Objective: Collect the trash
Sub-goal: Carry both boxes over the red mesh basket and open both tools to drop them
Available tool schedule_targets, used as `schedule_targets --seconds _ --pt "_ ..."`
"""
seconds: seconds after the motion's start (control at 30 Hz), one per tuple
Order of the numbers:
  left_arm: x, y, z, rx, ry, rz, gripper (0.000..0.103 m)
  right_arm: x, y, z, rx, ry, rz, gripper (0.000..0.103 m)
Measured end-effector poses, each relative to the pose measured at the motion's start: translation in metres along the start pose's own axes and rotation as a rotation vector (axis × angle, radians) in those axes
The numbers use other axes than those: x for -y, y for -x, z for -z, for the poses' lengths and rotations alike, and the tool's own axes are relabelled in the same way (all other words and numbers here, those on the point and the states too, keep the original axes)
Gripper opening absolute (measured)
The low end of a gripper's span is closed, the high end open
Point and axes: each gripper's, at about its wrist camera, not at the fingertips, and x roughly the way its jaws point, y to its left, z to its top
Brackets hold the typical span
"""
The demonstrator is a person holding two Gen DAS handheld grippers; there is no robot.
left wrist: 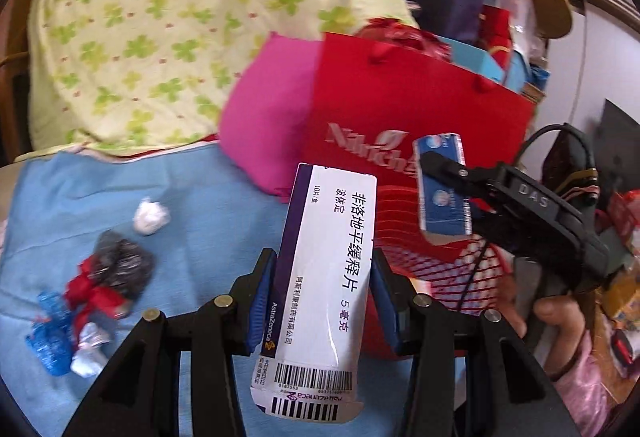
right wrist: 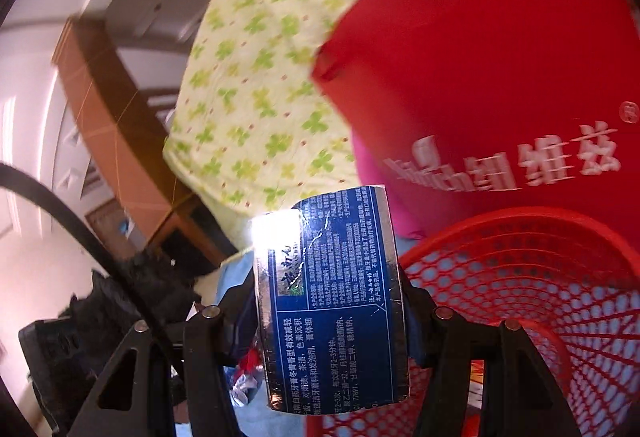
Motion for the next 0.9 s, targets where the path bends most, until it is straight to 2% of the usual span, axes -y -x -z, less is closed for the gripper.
schedule_targets --seconds 0.17,0.3,0.33,0.37,0.4,0.43,0.67,0.9 --pt "0.030 -0.019 -0.009 -0.037 -0.017 0.073 0.048 0.025 0.021 -0.015 0.046 -0.087 -0.022 0.063" --pt "0.045 -0.035 -0.010 -0.062 -0.036 0.092 0.049 0.036 0.034 -0.020 0.065 -0.127 -0.009 0.063" --pt "0.049 -0.039 -0.009 -0.070 -0.045 0.095 0.054 0.038 0.035 -0.020 0.065 -0.136 -0.006 0.066" --pt "0.053 -0.043 -0.009 -0.078 -0.053 0.092 0.060 0.039 0.036 -0.021 0.064 -0.142 -0.001 0.067" --pt "0.054 -0.044 -0.008 -0.080 -0.057 0.087 0.070 0.040 0.036 -0.021 0.064 -0.149 0.006 0.070" --pt "0.056 -0.045 -0.007 -0.076 -0.062 0.079 0.072 0.042 0.037 -0.022 0.065 -0.157 0.019 0.076" --pt "0.041 -0.035 0.005 -0.080 -0.056 0.040 0.072 0.036 0.039 -0.022 0.098 -0.141 0.008 0.078" --pt "-0.001 -0.002 0.033 -0.091 -0.024 -0.069 0.072 -0.009 0.031 -0.016 0.117 -0.010 -0.078 0.078"
